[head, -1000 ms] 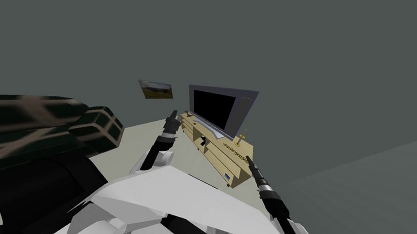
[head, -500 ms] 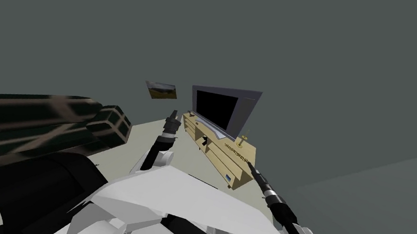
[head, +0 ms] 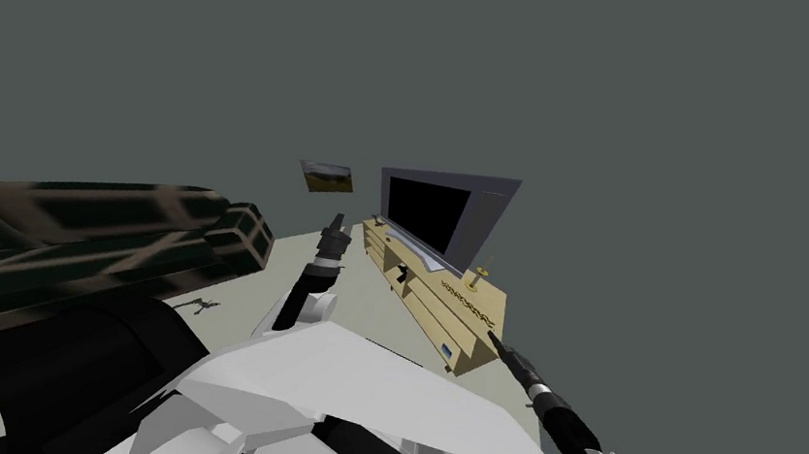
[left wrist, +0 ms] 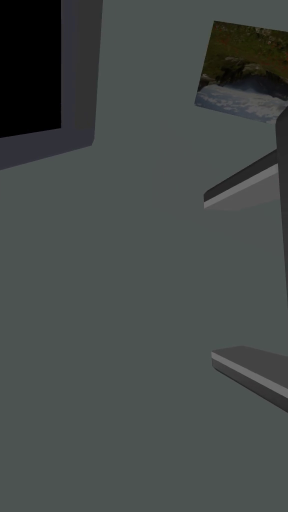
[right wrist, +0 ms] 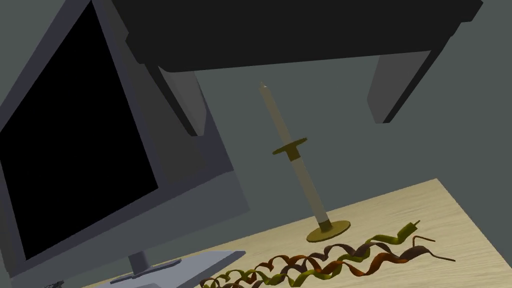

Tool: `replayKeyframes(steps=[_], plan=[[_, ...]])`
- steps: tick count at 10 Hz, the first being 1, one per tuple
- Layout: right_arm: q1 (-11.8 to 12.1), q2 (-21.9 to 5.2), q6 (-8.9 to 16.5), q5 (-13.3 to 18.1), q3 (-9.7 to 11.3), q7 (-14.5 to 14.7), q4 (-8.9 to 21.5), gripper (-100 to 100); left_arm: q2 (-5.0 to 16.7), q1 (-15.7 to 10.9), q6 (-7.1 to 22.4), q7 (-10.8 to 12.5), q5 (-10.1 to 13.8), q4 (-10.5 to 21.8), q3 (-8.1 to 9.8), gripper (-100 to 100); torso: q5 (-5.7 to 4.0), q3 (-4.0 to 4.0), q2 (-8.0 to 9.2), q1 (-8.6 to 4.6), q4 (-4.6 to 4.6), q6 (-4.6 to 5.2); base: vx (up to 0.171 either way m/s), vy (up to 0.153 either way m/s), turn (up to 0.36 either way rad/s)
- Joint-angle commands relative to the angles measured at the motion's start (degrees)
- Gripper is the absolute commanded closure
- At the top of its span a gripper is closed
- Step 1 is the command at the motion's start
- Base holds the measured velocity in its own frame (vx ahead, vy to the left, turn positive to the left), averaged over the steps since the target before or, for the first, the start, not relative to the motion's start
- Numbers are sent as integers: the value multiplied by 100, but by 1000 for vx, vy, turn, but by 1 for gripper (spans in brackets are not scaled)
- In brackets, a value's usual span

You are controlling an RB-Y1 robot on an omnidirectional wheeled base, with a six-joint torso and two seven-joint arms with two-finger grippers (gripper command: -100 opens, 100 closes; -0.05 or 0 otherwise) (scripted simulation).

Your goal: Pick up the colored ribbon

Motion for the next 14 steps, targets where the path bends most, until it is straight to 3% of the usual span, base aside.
replayKeyframes(steps=[1,2,5,8,14], plan=[[-33,-286,82,191,137,68,286,-100,0,0,0,0,0,0,0,0,0,0,0,0,0,0,-3,2,184],[-109,-512,109,367,271,152,496,-100,0,-1,0,0,0,0,0,0,1,-1,-2,1,0,-4,2,-1,266],[-189,-701,128,543,411,236,973,-100,0,0,0,0,0,0,0,0,0,-4,-8,3,-1,-4,8,-1,127],[-361,-1022,143,888,710,407,1432,-100,0,0,0,0,0,0,0,0,1,-5,-8,4,-2,1,15,5,159],[-544,-1268,129,1218,1024,578,2193,-100,0,0,0,0,0,0,0,0,2,-6,-10,8,-2,-2,22,3,119]])
